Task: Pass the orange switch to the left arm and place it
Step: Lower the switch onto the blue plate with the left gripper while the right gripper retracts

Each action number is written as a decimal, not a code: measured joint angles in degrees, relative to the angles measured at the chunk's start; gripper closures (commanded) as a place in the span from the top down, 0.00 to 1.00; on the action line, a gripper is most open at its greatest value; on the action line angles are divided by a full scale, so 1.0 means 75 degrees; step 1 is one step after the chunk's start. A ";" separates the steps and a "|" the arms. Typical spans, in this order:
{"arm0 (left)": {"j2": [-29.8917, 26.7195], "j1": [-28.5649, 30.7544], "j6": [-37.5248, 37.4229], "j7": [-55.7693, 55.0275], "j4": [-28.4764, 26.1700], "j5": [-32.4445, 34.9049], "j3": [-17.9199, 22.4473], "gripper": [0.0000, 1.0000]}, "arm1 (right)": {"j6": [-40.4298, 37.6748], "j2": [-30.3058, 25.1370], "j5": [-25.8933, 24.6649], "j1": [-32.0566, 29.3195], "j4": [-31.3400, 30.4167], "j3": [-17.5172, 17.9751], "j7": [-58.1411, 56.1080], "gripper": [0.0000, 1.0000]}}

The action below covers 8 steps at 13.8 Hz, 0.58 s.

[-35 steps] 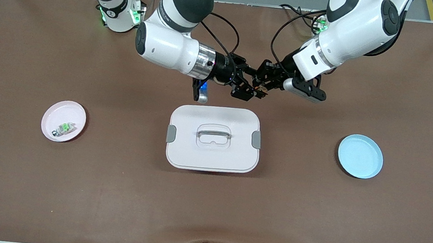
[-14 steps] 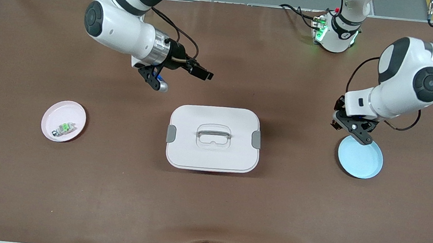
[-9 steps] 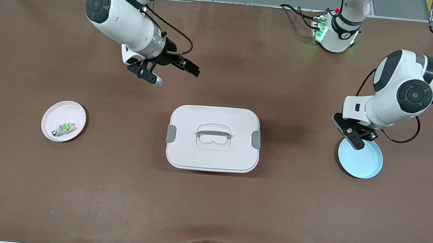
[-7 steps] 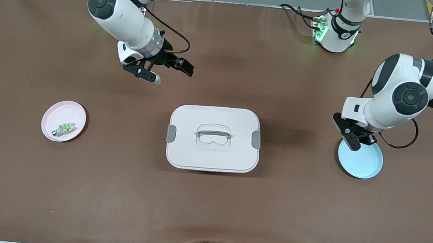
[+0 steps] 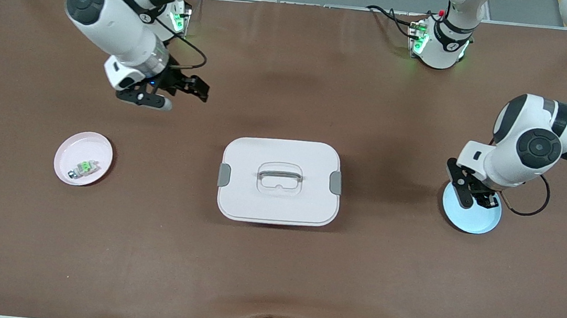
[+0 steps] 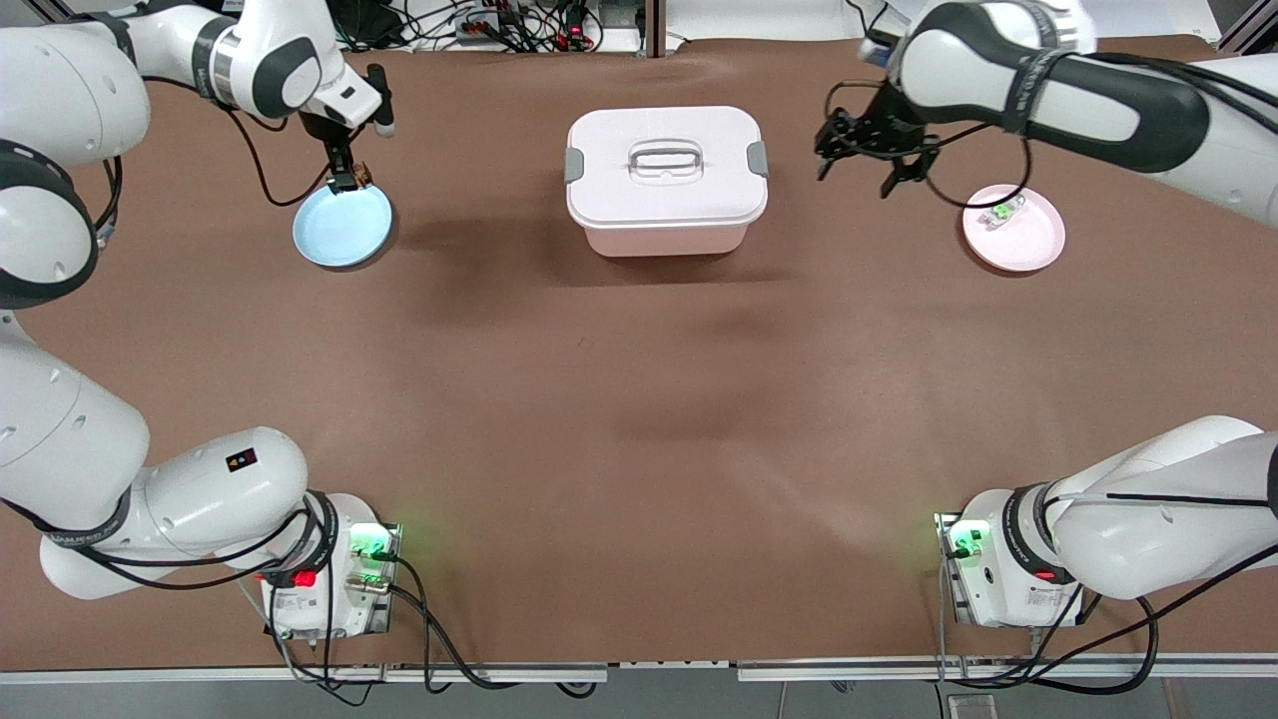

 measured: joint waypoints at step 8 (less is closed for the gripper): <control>0.0602 0.1180 0.1823 0.1316 -0.0780 0.1483 0.0011 0.00 | -0.1275 -0.0270 -0.0186 -0.2437 0.0317 -0.0032 -0.3053 1.00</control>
